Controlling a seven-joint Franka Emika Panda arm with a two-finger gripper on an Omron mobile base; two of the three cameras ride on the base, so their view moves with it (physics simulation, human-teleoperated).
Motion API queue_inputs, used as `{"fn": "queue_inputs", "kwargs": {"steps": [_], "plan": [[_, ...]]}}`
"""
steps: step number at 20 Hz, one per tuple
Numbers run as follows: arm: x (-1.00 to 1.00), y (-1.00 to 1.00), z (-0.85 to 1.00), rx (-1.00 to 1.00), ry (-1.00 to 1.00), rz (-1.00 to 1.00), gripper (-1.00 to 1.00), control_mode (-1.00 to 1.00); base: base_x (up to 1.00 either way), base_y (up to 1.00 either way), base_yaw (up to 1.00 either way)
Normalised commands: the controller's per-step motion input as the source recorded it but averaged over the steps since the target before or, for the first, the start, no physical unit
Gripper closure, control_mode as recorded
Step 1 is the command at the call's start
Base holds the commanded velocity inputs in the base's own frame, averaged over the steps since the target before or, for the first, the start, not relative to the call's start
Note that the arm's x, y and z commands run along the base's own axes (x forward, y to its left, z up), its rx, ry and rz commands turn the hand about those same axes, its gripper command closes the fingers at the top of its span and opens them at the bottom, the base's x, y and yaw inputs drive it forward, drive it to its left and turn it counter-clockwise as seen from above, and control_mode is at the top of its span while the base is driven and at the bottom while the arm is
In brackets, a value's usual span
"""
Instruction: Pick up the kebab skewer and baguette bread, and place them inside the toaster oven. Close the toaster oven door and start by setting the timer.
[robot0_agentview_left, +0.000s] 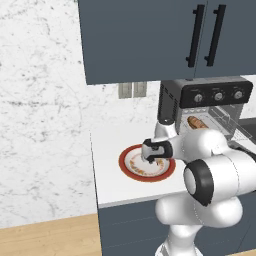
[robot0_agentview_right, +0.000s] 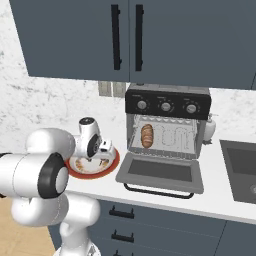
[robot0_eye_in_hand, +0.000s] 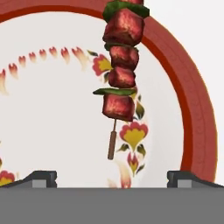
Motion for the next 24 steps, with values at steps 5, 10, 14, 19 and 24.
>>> {"fn": "queue_inputs", "kwargs": {"steps": [5,10,14,19,24], "plan": [[0.16,0.0,-0.07,0.02,0.0,0.0,-1.0,-1.0,0.0,0.0,0.0],[0.13,0.0,-0.12,0.0,0.0,0.0,-1.0,-1.0,0.0,0.0,0.0],[0.15,0.0,-0.13,0.0,0.0,0.0,-1.0,-1.0,0.0,0.0,0.0],[0.11,0.0,-0.06,0.0,0.0,0.0,-1.0,-1.0,0.0,0.0,0.0],[0.07,0.0,-0.03,0.0,0.0,0.0,-1.0,-1.0,0.0,0.0,0.0]]}}
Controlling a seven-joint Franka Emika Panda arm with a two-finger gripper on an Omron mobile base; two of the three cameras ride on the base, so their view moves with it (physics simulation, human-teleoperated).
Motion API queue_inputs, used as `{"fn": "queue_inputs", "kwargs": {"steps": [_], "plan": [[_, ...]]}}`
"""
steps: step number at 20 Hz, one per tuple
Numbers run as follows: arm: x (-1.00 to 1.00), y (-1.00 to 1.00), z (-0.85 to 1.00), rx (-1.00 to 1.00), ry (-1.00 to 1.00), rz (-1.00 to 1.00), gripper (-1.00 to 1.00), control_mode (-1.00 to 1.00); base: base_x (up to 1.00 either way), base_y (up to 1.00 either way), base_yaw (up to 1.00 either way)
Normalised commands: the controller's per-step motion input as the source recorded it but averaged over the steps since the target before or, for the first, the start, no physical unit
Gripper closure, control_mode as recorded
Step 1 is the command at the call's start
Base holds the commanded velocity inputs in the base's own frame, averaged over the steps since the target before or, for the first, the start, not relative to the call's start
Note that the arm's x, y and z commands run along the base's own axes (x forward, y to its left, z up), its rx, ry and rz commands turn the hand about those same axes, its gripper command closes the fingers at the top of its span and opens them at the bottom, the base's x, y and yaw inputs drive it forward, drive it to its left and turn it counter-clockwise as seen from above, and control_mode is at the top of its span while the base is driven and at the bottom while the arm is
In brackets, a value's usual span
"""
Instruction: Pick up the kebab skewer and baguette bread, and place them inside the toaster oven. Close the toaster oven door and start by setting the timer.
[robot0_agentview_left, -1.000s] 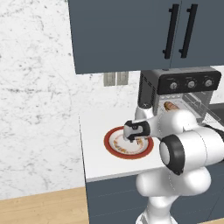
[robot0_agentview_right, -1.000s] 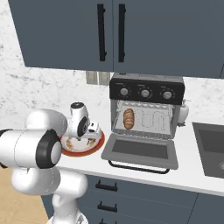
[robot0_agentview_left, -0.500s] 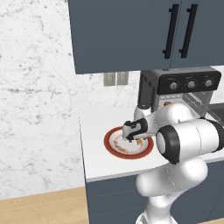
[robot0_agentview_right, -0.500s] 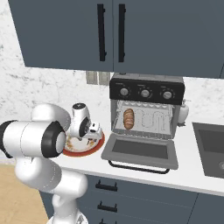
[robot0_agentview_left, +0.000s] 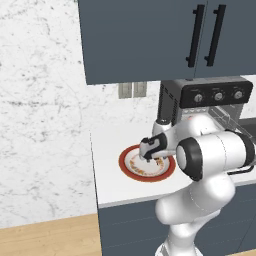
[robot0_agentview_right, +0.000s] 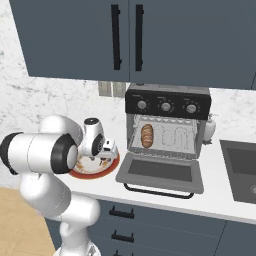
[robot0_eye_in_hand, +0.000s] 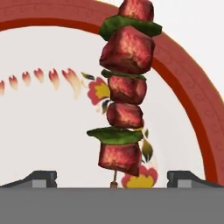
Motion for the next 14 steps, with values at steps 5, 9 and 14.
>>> {"fn": "queue_inputs", "kwargs": {"steps": [5,9,14], "plan": [[0.14,0.0,-0.14,0.0,0.0,0.0,-1.0,-1.0,0.0,0.0,0.0],[0.13,0.0,-0.2,0.0,0.0,0.0,-1.0,-1.0,0.0,0.0,0.0],[0.04,0.0,-0.12,0.0,0.0,0.0,-1.0,-1.0,0.0,0.0,0.0]]}}
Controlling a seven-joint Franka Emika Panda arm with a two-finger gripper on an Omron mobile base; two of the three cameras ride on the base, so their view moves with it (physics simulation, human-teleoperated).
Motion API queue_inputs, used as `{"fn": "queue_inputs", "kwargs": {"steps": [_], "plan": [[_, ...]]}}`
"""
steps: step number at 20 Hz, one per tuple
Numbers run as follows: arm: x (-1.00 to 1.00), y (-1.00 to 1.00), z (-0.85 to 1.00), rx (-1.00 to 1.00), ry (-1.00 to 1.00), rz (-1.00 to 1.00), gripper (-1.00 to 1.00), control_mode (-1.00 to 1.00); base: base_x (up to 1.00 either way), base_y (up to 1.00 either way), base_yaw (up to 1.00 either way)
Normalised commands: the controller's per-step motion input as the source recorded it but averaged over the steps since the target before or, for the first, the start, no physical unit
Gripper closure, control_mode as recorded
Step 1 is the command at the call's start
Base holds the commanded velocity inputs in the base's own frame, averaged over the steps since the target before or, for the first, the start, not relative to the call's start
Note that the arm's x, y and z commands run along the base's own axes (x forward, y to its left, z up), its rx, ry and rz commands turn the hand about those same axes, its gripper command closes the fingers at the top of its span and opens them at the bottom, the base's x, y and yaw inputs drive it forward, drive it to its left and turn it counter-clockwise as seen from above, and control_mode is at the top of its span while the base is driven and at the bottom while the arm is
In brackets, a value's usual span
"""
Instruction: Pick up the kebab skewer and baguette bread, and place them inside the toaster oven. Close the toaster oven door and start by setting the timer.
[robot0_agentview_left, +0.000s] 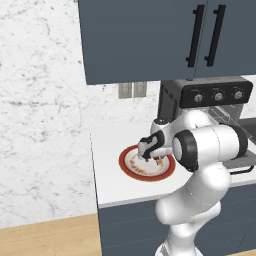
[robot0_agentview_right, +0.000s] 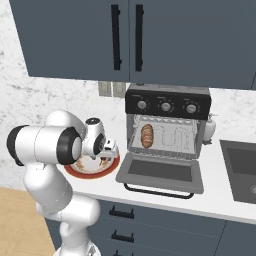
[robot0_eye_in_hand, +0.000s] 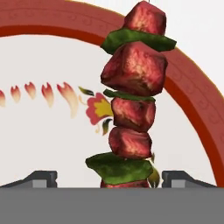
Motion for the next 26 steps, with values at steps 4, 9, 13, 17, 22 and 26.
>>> {"fn": "queue_inputs", "kwargs": {"steps": [4,9,13,17,22,26], "plan": [[0.0,0.0,-0.12,0.0,0.0,0.0,1.0,-1.0,0.0,0.0,0.0],[-0.08,-0.01,-0.01,0.0,0.0,-0.01,1.0,-1.0,0.0,0.0,0.0],[-0.11,-0.14,0.0,0.0,0.0,-0.02,1.0,-1.0,0.0,0.0,0.0],[-0.19,-0.17,0.29,0.05,0.0,-0.02,1.0,-1.0,0.0,0.0,0.0],[-0.5,-0.46,1.0,0.17,-0.03,0.0,1.0,-1.0,0.0,0.0,0.0],[-0.91,-0.54,1.0,0.12,0.0,0.0,1.0,-1.0,0.0,0.0,0.0]]}}
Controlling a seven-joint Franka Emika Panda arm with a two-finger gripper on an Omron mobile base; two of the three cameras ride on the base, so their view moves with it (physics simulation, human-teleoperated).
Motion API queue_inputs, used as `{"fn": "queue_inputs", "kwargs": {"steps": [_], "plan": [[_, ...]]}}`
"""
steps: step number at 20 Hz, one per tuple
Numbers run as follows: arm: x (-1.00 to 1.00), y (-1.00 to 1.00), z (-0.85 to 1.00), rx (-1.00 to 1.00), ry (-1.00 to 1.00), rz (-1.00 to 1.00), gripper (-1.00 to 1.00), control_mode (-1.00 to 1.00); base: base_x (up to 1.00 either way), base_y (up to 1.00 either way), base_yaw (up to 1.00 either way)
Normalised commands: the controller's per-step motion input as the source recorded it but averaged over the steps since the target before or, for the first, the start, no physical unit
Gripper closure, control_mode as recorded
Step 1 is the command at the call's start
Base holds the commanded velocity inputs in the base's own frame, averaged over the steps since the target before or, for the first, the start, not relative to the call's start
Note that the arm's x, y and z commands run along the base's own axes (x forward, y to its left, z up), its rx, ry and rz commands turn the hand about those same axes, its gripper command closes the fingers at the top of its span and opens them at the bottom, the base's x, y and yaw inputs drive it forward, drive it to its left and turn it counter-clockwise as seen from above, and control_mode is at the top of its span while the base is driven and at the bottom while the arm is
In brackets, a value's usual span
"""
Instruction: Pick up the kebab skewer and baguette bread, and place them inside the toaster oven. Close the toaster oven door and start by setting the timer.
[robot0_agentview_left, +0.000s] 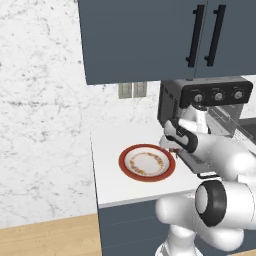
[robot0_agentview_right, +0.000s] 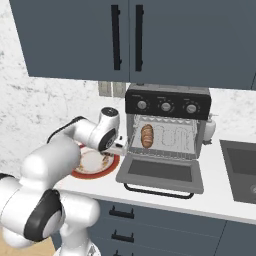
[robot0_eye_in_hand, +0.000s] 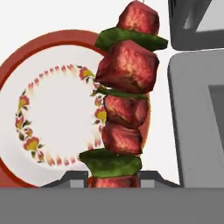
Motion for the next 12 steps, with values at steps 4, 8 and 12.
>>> {"fn": "queue_inputs", "kwargs": {"steps": [4,8,12], "plan": [[-0.65,-0.89,0.97,0.03,-0.02,0.01,1.0,-1.0,0.0,0.0,0.0],[-0.21,-1.0,0.73,0.0,-0.06,0.0,1.0,-1.0,0.0,0.0,0.0],[-0.17,-0.92,0.67,0.0,-0.1,0.0,1.0,-1.0,0.0,0.0,0.0]]}}
